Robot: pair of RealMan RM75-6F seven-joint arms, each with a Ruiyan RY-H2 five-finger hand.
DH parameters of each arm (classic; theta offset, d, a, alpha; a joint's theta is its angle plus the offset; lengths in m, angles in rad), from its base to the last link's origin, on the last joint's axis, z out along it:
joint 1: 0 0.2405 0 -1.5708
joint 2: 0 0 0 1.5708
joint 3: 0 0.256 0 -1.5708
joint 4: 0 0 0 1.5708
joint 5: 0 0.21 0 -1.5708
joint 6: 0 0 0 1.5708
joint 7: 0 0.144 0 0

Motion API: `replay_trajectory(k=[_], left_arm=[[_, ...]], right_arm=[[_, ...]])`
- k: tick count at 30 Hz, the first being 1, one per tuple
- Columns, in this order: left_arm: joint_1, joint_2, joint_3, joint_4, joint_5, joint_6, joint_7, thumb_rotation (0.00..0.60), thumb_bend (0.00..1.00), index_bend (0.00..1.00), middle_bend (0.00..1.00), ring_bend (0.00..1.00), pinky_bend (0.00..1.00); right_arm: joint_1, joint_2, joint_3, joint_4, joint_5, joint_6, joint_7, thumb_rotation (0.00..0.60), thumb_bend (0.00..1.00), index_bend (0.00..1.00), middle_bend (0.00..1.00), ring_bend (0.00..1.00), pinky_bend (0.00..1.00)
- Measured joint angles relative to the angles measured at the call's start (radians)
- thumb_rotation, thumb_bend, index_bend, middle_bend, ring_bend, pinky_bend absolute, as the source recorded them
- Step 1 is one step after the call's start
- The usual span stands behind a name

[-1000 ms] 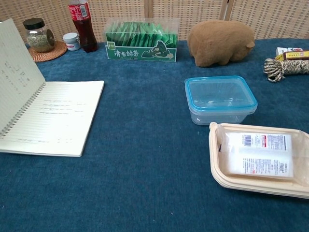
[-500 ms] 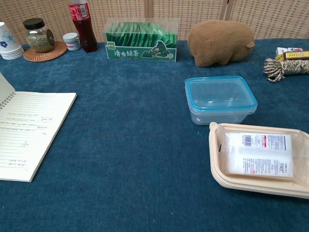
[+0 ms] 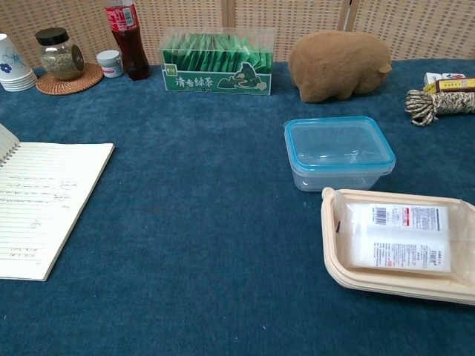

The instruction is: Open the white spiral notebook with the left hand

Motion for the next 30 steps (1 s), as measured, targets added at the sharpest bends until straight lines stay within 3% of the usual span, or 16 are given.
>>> replay_trajectory(k=[16, 30], left_arm=[[0.057, 0.073, 0.002, -0.038, 0.005, 0.041, -0.026, 0.600, 0.32, 0.00, 0.00, 0.00, 0.00], [-0.011, 0.156, 0.021, -0.058, 0.082, -0.106, -0.027, 0.600, 0.32, 0.00, 0.00, 0.00, 0.00]], right_arm=[[0.021, -0.001, 0.000, -0.011, -0.008, -0.026, -0.016, 0.600, 0.25, 0.09, 0.06, 0.07, 0.14], [0.032, 0.012, 0.010, -0.047, 0.009, -0.038, -0.073, 0.600, 0.25, 0.08, 0.06, 0.07, 0.14]])
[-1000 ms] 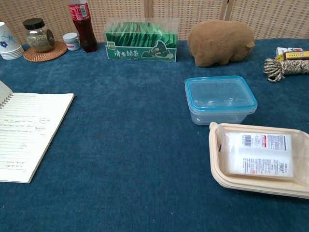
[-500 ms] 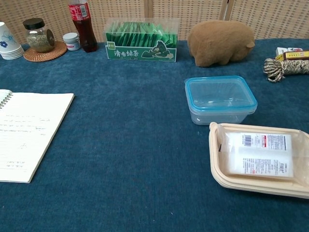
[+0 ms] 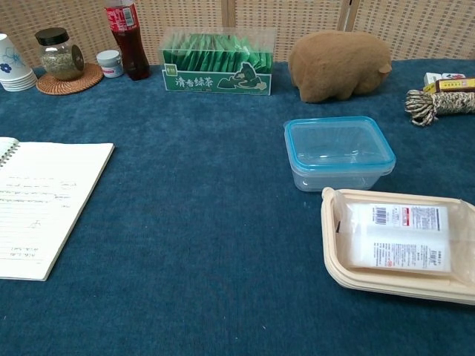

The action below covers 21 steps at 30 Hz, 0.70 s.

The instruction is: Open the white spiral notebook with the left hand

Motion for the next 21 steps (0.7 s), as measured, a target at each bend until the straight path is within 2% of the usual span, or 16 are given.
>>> replay_trajectory(k=[10, 15, 21], left_arm=[[-0.033, 0.056, 0.029, -0.006, 0.113, -0.062, -0.113, 0.600, 0.32, 0.10, 0.06, 0.00, 0.00], [-0.035, 0.061, 0.038, 0.007, 0.172, -0.050, -0.167, 0.600, 0.32, 0.14, 0.08, 0.00, 0.00], [-0.024, 0.057, 0.035, 0.012, 0.174, -0.032, -0.171, 0.600, 0.32, 0.14, 0.08, 0.00, 0.00]], right_arm=[[0.006, -0.001, 0.013, -0.042, 0.055, -0.028, -0.120, 0.600, 0.25, 0.09, 0.06, 0.05, 0.14], [0.008, -0.014, 0.008, -0.030, 0.054, -0.033, -0.132, 0.600, 0.25, 0.10, 0.06, 0.05, 0.14], [0.010, -0.016, 0.005, -0.026, 0.051, -0.038, -0.126, 0.600, 0.25, 0.10, 0.06, 0.05, 0.14]])
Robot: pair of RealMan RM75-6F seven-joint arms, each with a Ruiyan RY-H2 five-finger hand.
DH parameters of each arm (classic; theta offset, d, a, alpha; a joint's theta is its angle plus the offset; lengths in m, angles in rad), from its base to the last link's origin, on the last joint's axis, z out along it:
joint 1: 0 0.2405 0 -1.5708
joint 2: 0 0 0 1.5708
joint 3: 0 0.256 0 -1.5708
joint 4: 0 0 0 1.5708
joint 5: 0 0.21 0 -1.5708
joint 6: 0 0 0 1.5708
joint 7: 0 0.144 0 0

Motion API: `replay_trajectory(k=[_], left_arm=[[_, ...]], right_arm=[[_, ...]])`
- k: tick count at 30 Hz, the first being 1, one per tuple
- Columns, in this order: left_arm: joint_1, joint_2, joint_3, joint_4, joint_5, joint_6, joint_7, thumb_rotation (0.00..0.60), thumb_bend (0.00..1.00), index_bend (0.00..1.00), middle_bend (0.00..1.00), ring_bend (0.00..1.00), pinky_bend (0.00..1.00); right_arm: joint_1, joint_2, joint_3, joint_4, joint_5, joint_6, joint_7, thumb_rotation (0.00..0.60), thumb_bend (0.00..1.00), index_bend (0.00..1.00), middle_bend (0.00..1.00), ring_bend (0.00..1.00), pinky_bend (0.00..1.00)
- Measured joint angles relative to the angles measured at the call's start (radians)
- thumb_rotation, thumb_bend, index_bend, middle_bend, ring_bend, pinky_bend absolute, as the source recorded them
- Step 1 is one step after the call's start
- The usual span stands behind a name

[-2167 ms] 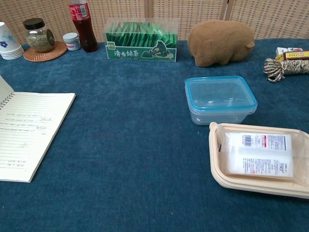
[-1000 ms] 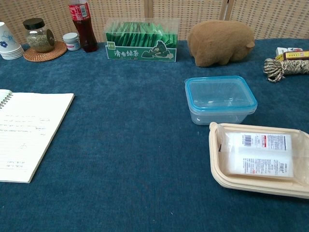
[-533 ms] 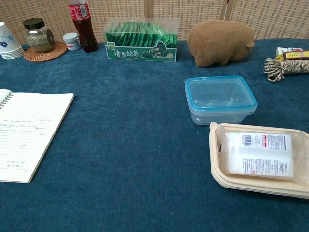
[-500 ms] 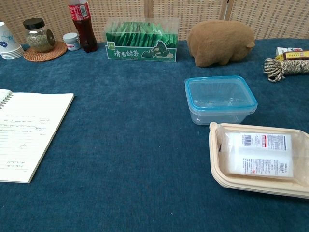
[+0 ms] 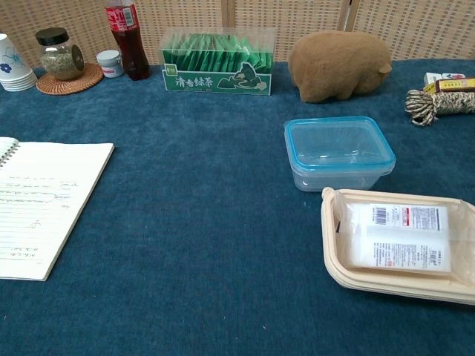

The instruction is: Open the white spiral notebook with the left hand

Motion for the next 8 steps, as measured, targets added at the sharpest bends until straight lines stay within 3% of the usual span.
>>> replay_trajectory(k=[8], left_arm=[[0.006, 0.000, -0.009, -0.019, -0.016, 0.006, 0.018, 0.600, 0.32, 0.13, 0.08, 0.00, 0.00]], right_arm=[[0.010, 0.011, -0.013, 0.002, 0.005, -0.045, 0.008, 0.600, 0.25, 0.11, 0.07, 0.05, 0.14]])
